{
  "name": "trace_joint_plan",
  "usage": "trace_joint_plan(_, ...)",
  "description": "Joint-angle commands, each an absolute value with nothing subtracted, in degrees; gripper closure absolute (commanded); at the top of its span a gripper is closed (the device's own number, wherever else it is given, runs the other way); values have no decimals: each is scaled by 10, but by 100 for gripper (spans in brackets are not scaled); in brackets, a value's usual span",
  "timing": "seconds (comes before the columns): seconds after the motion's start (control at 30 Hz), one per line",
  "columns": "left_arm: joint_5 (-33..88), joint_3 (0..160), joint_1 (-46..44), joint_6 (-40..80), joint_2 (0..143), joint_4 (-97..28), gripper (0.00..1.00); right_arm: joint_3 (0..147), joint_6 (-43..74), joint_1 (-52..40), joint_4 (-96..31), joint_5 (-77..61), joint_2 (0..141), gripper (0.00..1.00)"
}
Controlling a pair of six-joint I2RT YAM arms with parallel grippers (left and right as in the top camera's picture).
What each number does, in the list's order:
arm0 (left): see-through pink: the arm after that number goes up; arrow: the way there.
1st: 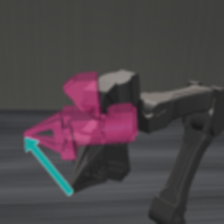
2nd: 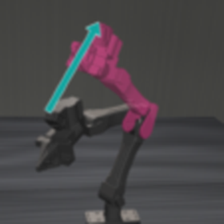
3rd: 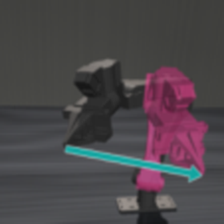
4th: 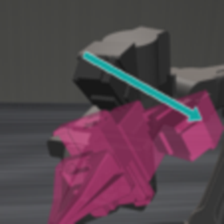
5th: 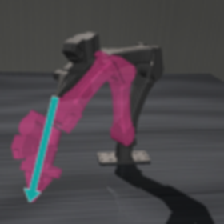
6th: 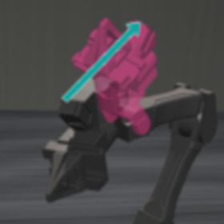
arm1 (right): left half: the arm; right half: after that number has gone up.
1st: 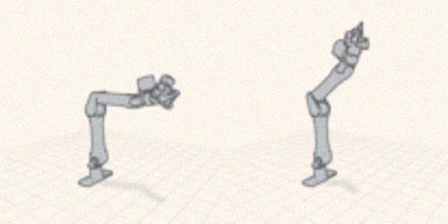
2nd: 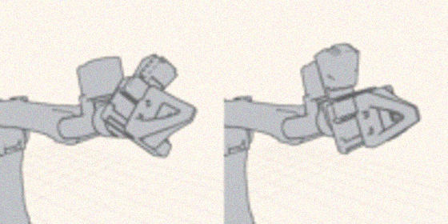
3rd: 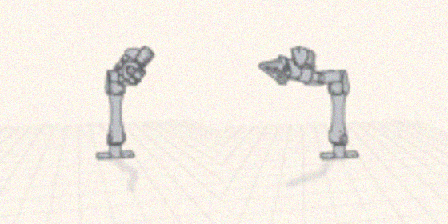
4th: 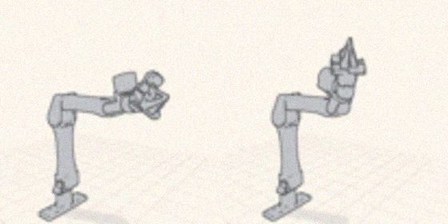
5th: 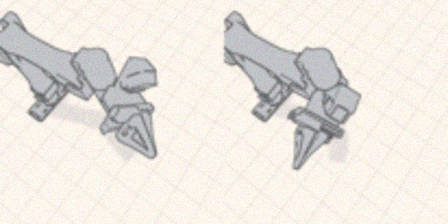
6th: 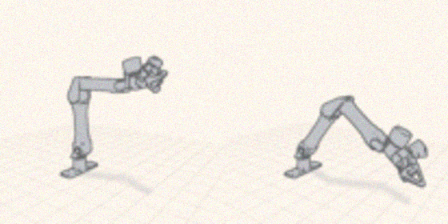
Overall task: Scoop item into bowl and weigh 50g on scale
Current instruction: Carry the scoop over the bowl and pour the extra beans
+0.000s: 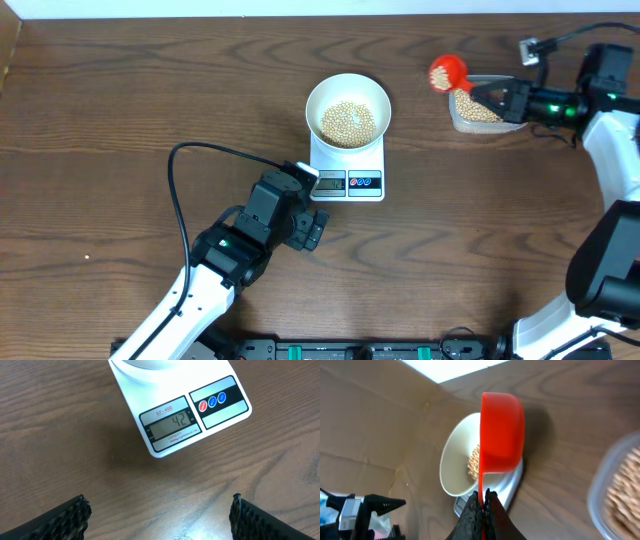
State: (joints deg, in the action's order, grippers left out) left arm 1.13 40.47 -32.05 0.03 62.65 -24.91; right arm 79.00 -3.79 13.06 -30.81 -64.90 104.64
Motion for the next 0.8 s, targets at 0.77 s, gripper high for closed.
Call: trace_joint_plan(0.77,8,415,-322,3,629,-248,9,811,-24,-104,-277,-403,1041,99)
